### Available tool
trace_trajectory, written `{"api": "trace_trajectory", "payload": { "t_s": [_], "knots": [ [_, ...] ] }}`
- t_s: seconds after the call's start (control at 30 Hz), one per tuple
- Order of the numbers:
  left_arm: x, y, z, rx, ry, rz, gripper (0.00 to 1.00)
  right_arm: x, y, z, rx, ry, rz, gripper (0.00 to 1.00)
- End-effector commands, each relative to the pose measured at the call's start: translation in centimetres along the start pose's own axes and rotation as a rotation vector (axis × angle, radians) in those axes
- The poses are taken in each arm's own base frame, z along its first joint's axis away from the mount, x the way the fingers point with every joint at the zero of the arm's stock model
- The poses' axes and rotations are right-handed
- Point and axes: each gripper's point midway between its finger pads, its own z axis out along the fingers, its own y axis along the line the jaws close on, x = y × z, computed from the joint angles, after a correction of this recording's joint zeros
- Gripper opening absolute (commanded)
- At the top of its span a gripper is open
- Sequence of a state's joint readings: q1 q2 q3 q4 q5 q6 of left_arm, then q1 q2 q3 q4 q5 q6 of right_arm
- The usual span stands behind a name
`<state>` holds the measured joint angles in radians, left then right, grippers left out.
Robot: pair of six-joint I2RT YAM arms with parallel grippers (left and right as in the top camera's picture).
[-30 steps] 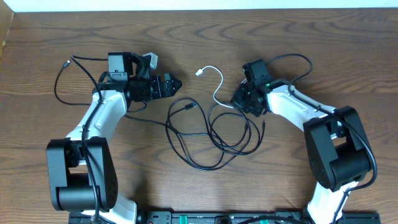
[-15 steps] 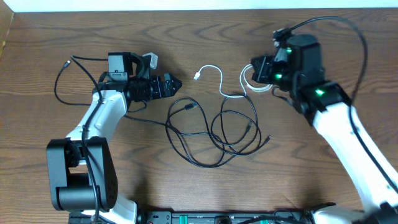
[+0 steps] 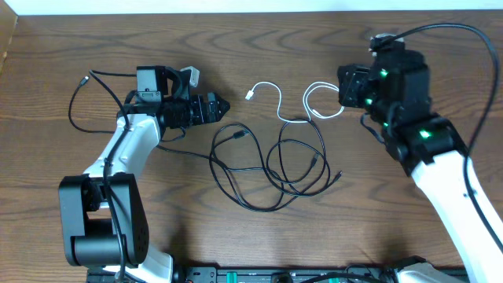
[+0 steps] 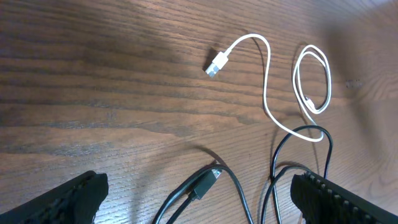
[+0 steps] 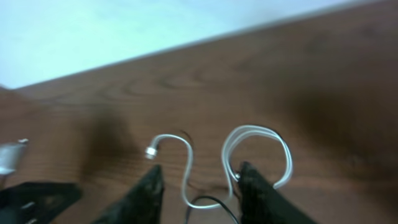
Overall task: Untangle cables
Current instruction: 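Lower the right gripper onto the white cable near the pile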
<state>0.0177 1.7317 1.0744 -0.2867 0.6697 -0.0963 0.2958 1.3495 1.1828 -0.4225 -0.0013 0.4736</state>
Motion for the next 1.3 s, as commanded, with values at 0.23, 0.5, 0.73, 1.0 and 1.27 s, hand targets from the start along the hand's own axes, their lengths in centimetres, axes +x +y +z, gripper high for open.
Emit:
{"api": "trace_trajectory", "payload": {
  "t_s": [0.23, 0.5, 0.73, 1.0, 1.27],
  "knots": [
    [-0.8, 0.0, -0.1, -0.007, -0.015, 0.017, 1.00, 8.8, -4.0, 9.6, 0.051, 0.342, 0.176, 0.47],
    [-0.8, 0.0, -0.1, -0.007, -0.015, 0.017, 1.00, 13.3, -4.4, 12.4, -0.146, 0.568, 0.330, 0.45],
    [-0.8, 0.0, -0.1, -0.007, -0.015, 0.017, 1.00, 15.8, -5.2, 14.5, -0.242, 0.667, 0.476, 0.45],
    [-0.8, 0.0, -0.1, -0.007, -0.015, 0.017, 1.00, 17.7, -5.0, 15.8, -0.274, 0.729, 0.577, 0.40],
    [-0.8, 0.0, -0.1, -0.007, -0.015, 0.017, 1.00, 18.5, -4.2, 15.6, -0.261, 0.764, 0.601, 0.25]
  ]
}}
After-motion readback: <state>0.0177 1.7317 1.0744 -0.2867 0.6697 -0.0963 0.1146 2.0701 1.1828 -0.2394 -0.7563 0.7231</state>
